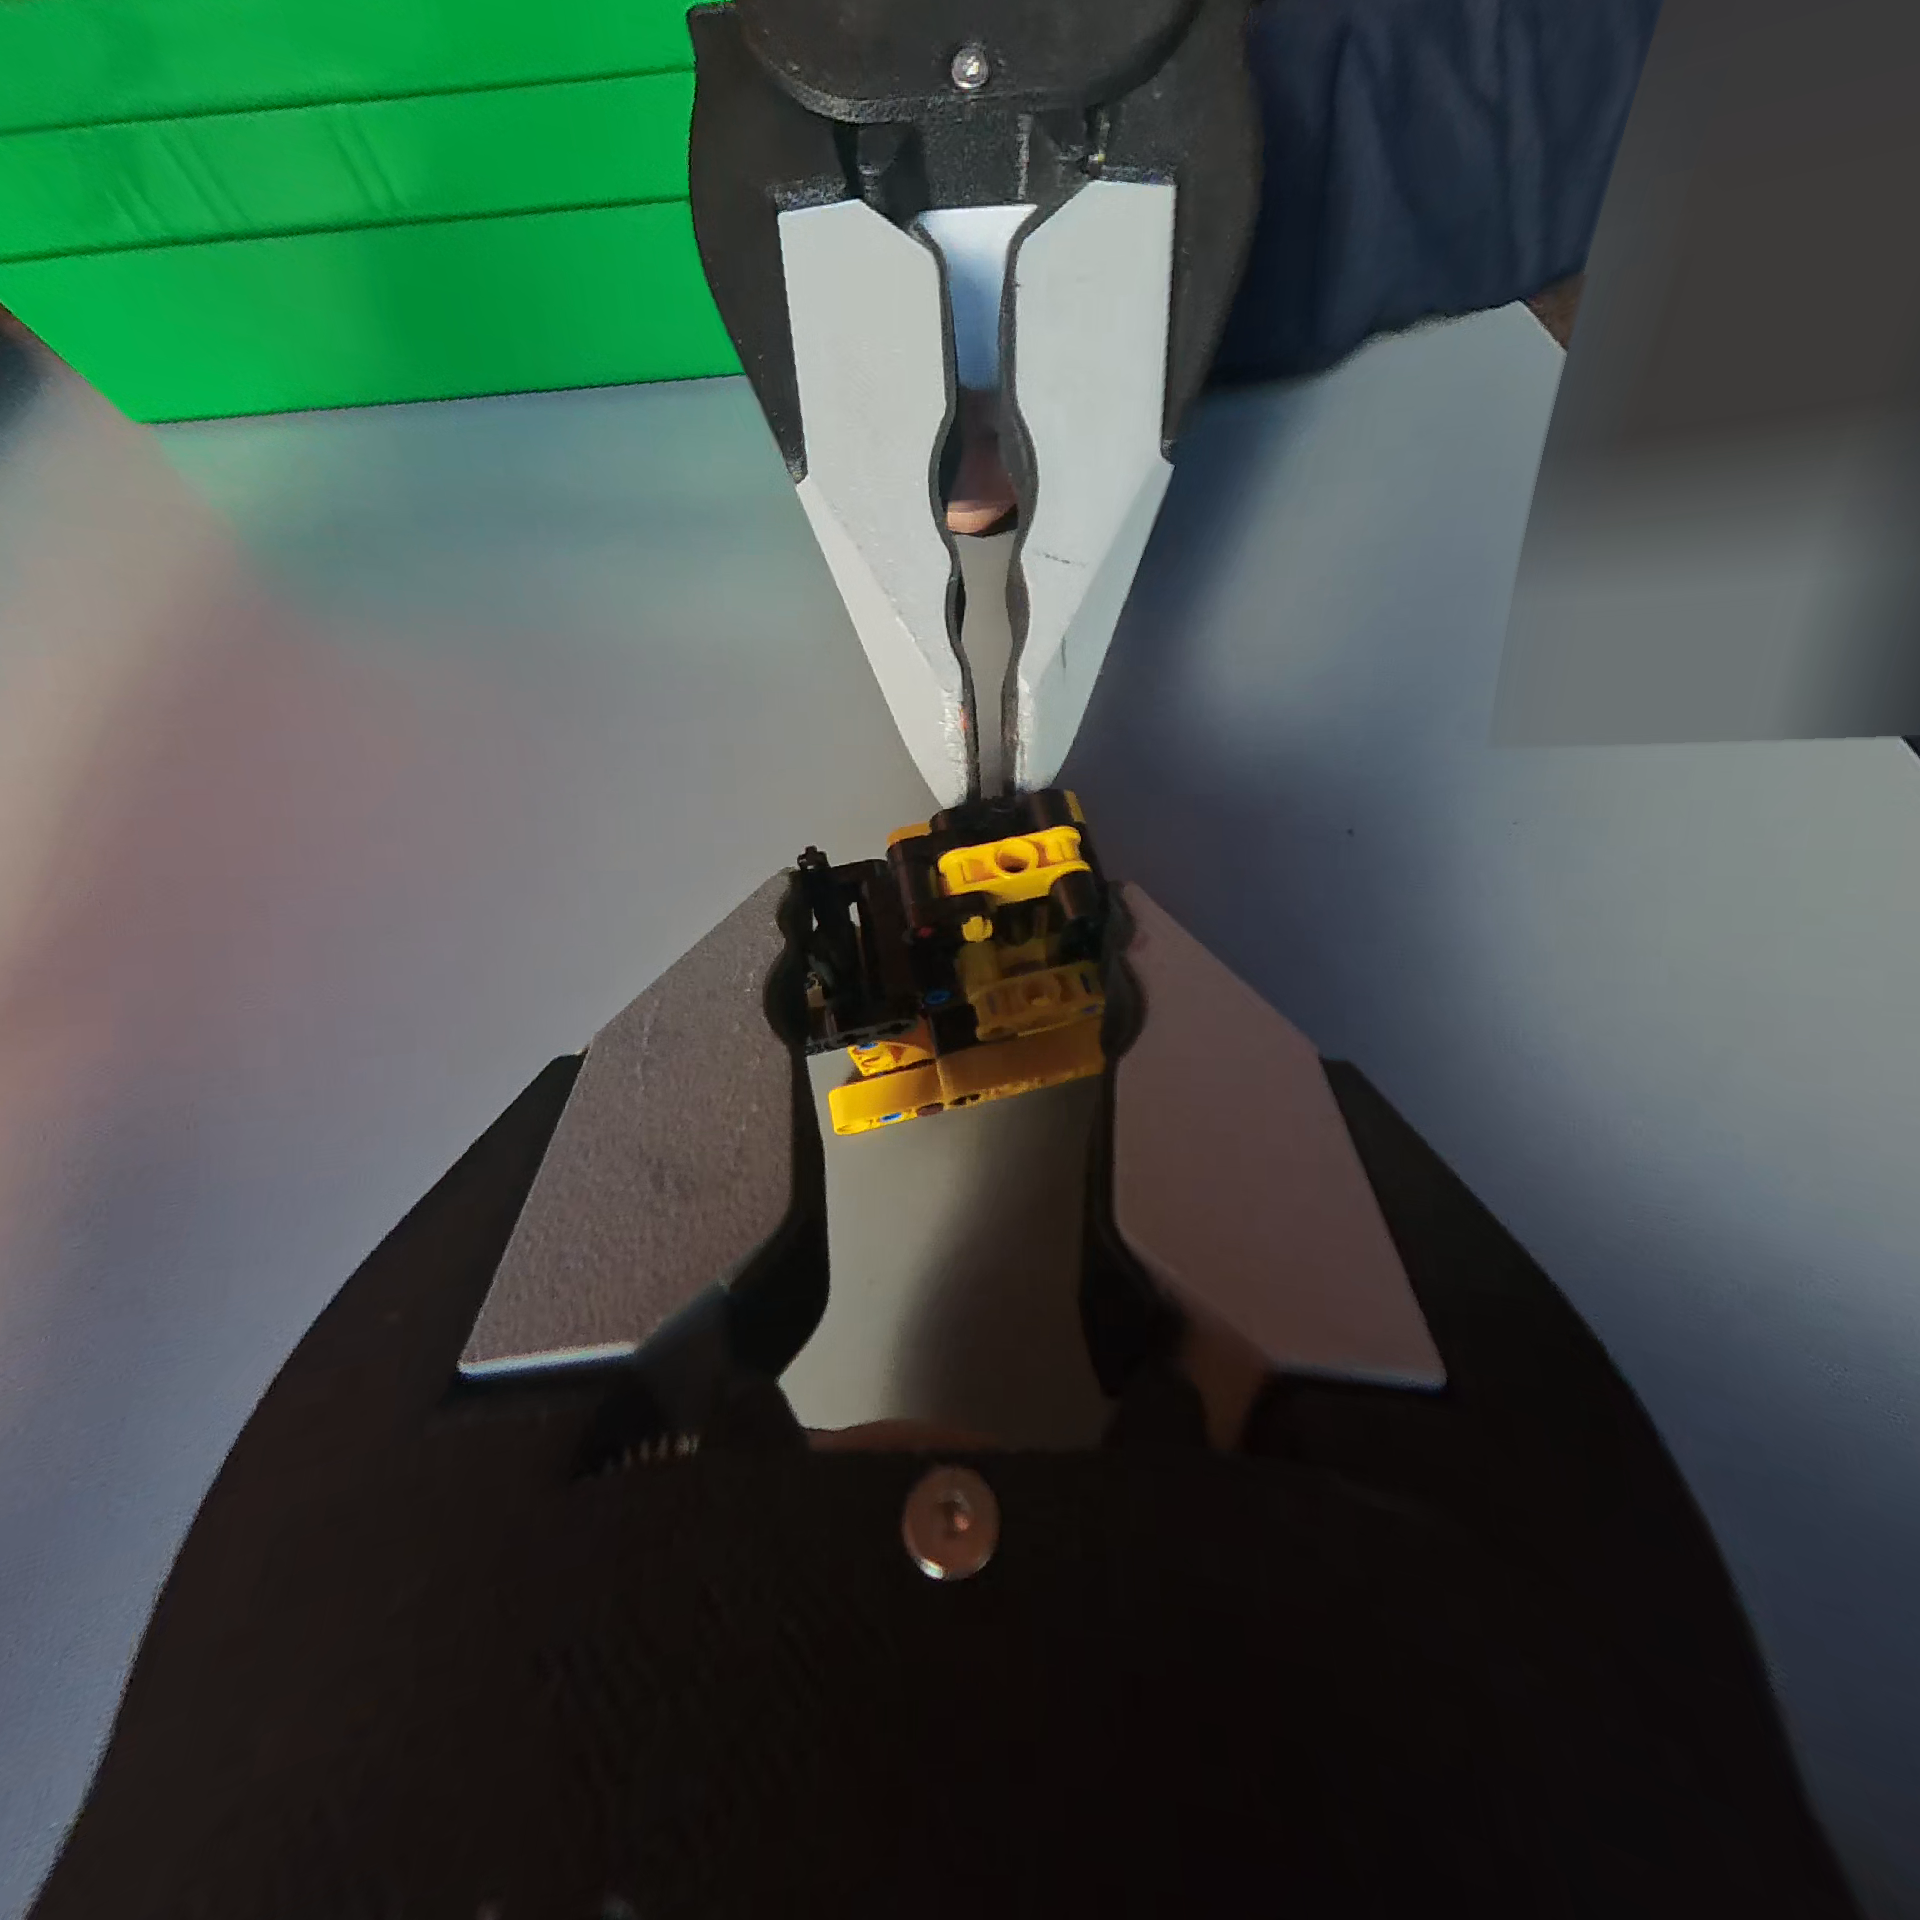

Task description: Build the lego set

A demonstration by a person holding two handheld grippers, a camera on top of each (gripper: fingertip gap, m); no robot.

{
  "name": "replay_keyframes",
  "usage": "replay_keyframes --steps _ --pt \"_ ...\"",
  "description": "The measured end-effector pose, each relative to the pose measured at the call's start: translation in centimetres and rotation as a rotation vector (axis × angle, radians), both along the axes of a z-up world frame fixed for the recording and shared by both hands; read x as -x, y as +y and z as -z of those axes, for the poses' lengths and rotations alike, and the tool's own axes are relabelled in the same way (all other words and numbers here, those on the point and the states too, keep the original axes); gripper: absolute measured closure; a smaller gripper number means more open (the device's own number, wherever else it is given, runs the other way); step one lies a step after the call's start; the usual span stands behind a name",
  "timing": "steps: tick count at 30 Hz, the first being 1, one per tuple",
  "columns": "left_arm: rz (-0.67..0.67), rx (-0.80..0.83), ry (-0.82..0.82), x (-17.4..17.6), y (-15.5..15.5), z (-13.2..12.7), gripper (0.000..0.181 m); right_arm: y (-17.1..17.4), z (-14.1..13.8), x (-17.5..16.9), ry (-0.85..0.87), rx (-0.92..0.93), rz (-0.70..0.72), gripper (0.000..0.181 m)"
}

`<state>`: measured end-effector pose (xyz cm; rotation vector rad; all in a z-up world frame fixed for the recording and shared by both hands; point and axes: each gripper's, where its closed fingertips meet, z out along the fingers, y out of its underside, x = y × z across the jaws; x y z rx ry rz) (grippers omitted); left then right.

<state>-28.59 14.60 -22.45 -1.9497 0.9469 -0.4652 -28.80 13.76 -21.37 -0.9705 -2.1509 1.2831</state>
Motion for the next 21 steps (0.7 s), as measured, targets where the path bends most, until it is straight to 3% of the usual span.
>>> replay_keyframes --steps 2,7,10,11,13,15,19,21 --pt "-0.034 0.002 -0.001 0.4 0.3 0.0 0.128 0.4 -0.2 0.5 0.02 -0.04 0.076 0.181" --pt "-0.193 -0.093 0.051 1.8 1.7 -0.4 0.128 1.8 -1.2 1.9 -0.041 0.2 0.227 0.18" --pt "-0.134 -0.045 0.053 0.7 1.1 0.2 0.128 3.9 -8.4 2.3 0.18 0.552 0.281 0.181" --pt "-0.137 -0.07 0.071 0.3 1.2 0.1 0.129 4.9 -8.7 2.4 0.2 0.514 0.312 0.181" --pt "-0.144 -0.085 0.082 -0.1 1.4 0.1 0.128 5.1 -6.0 2.3 0.126 0.372 0.314 0.181" --pt "-0.141 -0.061 0.059 -0.1 1.4 0.1 0.129 4.6 -4.4 1.8 0.078 0.343 0.278 0.181" --pt "-0.139 -0.021 0.024 0.0 1.5 0.1 0.128 3.8 -6.8 0.7 0.1 0.401 0.218 0.18" --pt "-0.141 -0.029 0.03 0.0 1.5 0.1 0.128 4.1 -8.5 -0.2 0.163 0.333 0.24 0.181"
